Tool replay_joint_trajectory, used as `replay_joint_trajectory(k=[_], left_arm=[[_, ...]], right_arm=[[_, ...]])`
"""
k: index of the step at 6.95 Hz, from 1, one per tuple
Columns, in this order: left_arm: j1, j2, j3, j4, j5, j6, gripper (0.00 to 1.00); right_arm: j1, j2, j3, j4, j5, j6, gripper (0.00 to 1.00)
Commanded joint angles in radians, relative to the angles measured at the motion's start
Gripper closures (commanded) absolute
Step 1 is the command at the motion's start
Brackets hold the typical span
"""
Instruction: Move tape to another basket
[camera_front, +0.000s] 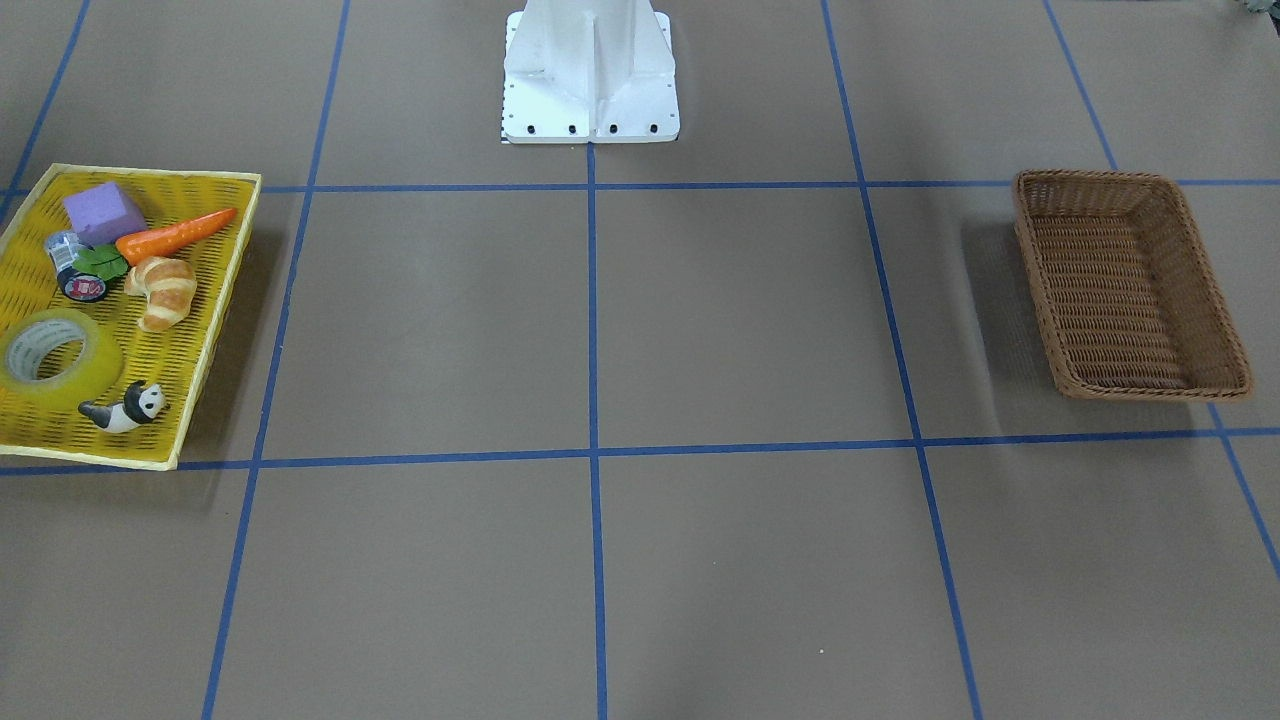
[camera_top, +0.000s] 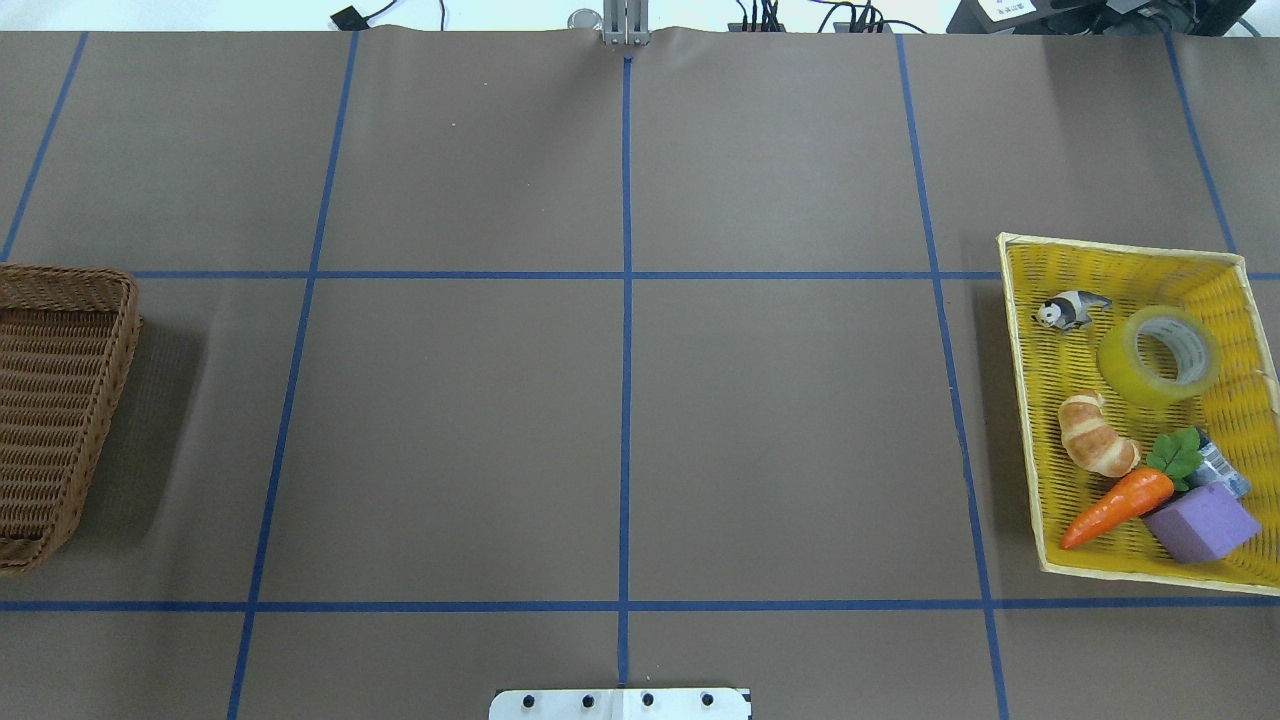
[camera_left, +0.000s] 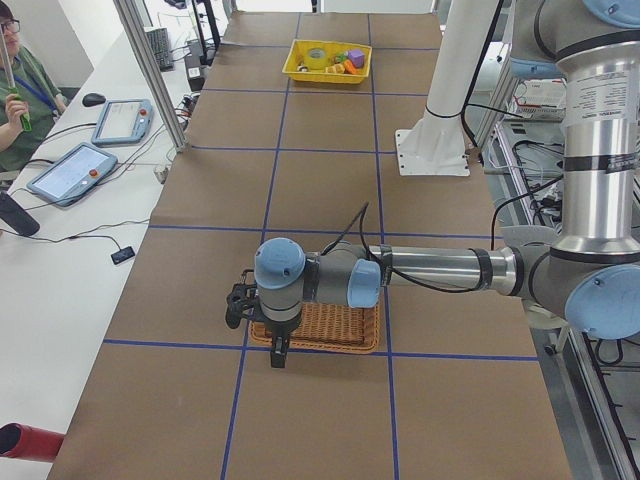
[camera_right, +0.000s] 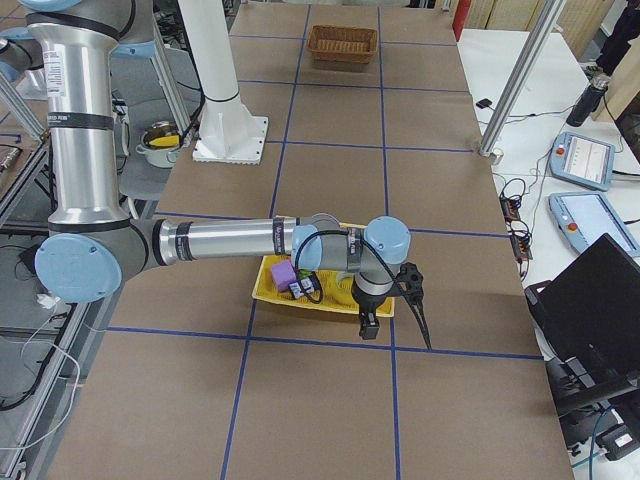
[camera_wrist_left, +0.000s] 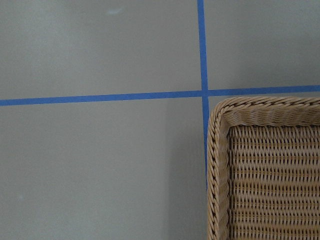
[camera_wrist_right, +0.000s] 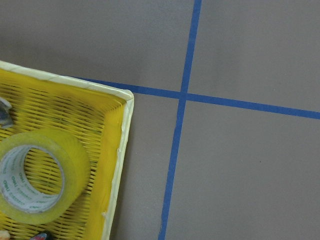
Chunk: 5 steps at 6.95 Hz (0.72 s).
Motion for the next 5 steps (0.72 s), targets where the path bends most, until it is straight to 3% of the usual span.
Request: replay_joint_trajectory(k=[1,5], left_arm=[[0.0,-0.002,0.001,0.0,0.0,0.0,0.01],[0.0,-0.002,0.012,-0.001,-0.002,0.009,0.01]], right_arm=[[0.0,0.006,0.004,0.0,0.0,-0.011,0.0],[0.0,0.009,0.007,0.002,0.001,-0.008,0.0]])
